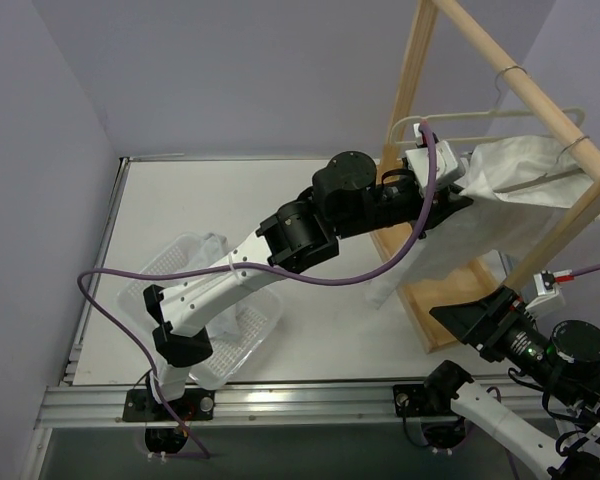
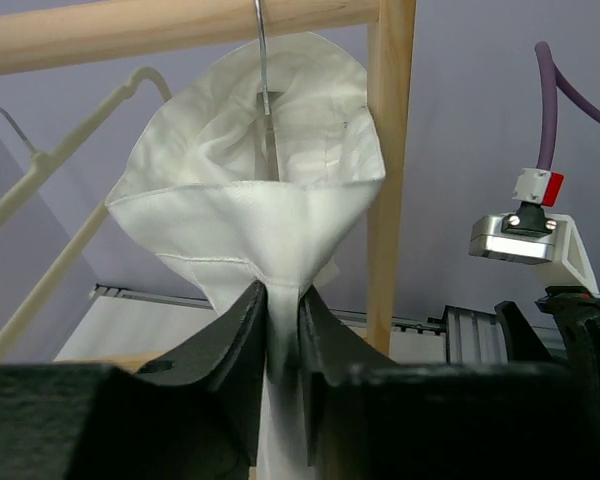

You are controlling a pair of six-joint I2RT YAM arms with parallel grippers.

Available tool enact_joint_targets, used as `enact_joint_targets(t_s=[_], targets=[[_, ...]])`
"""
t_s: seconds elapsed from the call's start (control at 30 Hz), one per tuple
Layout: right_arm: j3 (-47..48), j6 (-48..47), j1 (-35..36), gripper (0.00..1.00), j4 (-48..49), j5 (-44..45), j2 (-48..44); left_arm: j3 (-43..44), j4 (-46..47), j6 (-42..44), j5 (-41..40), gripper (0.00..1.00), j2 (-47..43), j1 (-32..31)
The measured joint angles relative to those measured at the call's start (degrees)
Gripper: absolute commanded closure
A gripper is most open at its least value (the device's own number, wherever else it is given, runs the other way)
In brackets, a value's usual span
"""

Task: Remove the skirt from the hanger

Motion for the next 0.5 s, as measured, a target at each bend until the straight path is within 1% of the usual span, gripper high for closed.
enact_joint_targets(t_s=[0.03, 0.1, 0.23, 0.27, 0.4, 0.5], targets=[[-0.02, 0.02, 0.00, 0.21, -0.11, 0.04, -0.04, -1.66, 1.29, 0.07, 0.44, 0.58, -0.46, 0.00], [-0.02, 0.04, 0.00, 0.21, -0.37, 0.13, -0.31, -5.35, 3.39, 0.26, 1.29, 0.42, -1.66, 0.00], [-0.02, 0.07, 0.00, 0.21, -0.48, 0.31, -1.38, -8.72, 4.85, 0.35, 2.62, 0.27, -2.12, -0.02], [-0.02, 0.07, 0.00, 0.21, -0.52, 0.37, -1.51, -9.05, 4.81, 0.48, 2.67, 0.06, -2.12, -0.02], [-0.02, 0.04, 0.00, 0.21, -0.70, 0.42, -1.60, -9.62, 4.85, 0.94, 1.73, 0.06, -2.14, -0.02], [-0.04, 0.04, 0.00, 0.21, -0.72, 0.39, -1.60, -11.72, 5.81, 1.81, 0.15, 0.06, -2.82, -0.02]])
